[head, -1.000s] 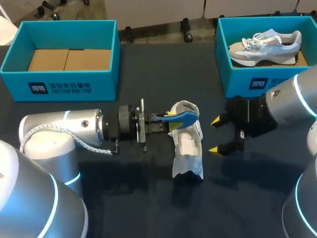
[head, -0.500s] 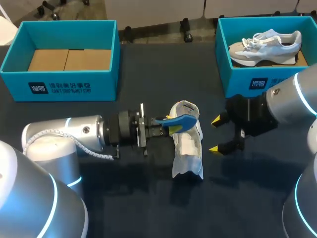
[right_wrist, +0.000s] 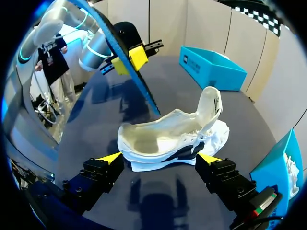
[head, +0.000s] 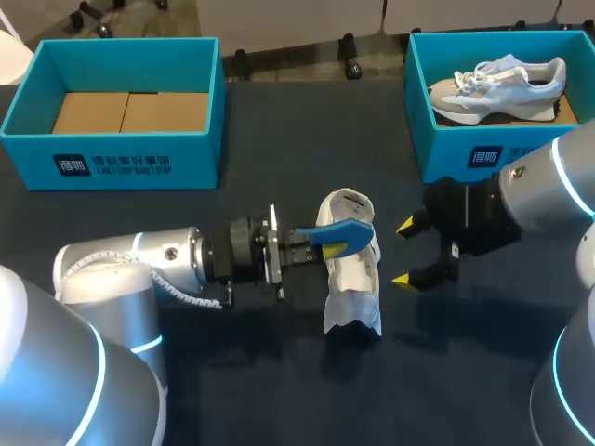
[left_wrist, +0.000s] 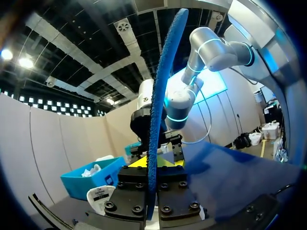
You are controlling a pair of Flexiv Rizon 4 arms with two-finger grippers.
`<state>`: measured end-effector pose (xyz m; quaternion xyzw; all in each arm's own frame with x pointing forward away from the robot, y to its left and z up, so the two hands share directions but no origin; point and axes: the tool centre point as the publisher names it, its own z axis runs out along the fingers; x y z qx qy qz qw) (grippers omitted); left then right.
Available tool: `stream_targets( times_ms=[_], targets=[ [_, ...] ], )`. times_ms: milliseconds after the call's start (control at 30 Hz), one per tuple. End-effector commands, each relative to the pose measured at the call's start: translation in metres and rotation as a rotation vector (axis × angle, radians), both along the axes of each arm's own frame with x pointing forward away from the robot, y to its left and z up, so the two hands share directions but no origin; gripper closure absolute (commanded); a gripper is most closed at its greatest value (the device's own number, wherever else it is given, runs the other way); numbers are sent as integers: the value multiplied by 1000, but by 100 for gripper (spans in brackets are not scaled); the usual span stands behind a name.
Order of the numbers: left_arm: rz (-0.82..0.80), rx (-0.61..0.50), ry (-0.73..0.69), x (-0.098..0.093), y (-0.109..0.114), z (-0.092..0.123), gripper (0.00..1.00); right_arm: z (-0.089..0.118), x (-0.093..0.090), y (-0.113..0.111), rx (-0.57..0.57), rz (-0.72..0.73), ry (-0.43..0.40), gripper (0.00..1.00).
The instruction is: Take the shoe out of the shoebox, open the shoe tongue, remove and reinsert the insole, then place the shoe into the shoebox
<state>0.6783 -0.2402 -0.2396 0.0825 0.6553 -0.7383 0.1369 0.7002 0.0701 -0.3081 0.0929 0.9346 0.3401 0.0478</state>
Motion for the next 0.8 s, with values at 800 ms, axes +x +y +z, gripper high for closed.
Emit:
stream_targets(
  times_ms=[800],
  targets=[
    [3,16,-11,1,-5,-23,100,0,0,0,0,0,-1,0]
  ],
)
